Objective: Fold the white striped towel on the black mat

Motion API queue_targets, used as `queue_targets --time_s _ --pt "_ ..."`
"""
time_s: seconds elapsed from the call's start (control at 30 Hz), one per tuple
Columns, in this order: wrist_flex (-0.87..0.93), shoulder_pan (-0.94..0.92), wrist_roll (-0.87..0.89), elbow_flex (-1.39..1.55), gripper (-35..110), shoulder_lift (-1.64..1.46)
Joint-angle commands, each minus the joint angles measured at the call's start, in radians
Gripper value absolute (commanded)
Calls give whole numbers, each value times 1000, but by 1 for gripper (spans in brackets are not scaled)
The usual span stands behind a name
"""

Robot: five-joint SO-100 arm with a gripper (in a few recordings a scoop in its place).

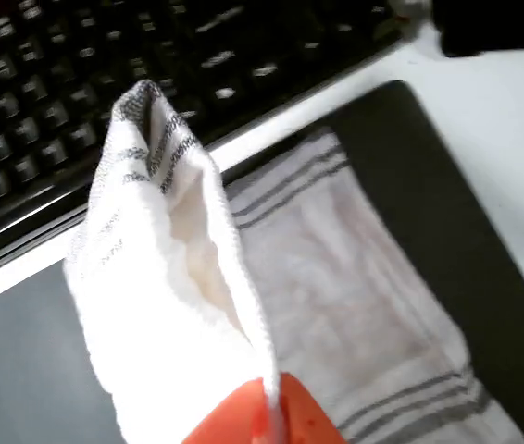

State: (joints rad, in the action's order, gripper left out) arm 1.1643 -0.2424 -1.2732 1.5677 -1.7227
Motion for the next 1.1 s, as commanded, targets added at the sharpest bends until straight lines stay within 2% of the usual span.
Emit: queue_targets --time_s 0.0,0.43,0.57,0.8,1.07 --pt "0 -71 -41 3 0 -37" --pt "-140 -256 -166 87 0 110" --pt "-218 -261 -186 160 10 144" --pt "-218 -265 -221 209 24 138" --pt "-147 -204 -160 249 23 -81"
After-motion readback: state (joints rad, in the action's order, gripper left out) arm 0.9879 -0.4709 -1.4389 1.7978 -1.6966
